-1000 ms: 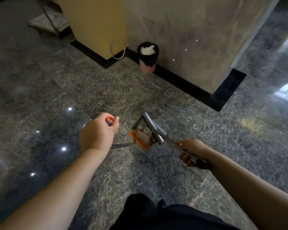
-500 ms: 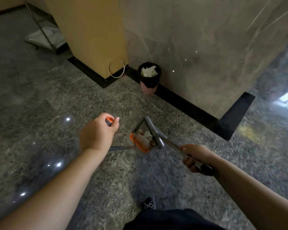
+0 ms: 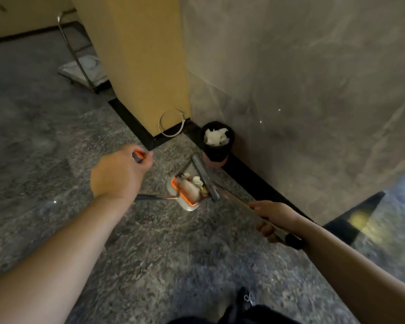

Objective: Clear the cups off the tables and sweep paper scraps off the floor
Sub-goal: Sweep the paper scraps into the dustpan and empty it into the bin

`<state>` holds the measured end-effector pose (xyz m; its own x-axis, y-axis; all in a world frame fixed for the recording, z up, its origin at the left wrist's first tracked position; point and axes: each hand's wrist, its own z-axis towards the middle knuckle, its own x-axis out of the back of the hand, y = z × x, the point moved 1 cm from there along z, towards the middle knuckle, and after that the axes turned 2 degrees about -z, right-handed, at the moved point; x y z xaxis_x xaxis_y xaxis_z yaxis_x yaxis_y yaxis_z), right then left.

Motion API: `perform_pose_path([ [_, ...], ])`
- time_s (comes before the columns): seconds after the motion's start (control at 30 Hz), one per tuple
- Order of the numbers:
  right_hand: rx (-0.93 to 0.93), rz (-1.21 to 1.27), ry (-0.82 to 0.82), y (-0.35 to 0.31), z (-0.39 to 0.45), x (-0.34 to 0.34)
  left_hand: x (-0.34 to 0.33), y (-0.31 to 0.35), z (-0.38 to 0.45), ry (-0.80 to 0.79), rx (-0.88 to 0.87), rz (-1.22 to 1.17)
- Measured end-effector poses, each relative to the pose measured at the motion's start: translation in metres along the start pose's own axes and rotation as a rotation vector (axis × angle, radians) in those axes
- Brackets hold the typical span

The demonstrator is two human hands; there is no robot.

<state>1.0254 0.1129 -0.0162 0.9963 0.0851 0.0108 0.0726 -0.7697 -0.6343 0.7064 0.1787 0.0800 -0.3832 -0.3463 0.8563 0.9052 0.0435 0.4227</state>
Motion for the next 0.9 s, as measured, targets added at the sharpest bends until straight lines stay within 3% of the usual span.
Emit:
perform_pose_path([
  [0.2, 0.051, -0.103, -0.096, -0.088, 0.046, 0.057, -0.020, 0.053, 0.077, 0.121, -0.038, 0.000],
  [0.4, 0.095, -0.034, -0.113, -0.157, 0.086, 0.084, -0.044, 0.080, 0.158, 0.193, -0.085, 0.044],
  [0.63, 0.073, 0.018, -0.091, -0.237, 0.139, 0.116, -0.083, 0.111, 0.267, 0.173, -0.189, 0.096],
  [0.9, 0.092, 0.062, -0.060, -0.283, 0.174, 0.154, -0.108, 0.168, 0.331, 0.170, -0.345, 0.175],
])
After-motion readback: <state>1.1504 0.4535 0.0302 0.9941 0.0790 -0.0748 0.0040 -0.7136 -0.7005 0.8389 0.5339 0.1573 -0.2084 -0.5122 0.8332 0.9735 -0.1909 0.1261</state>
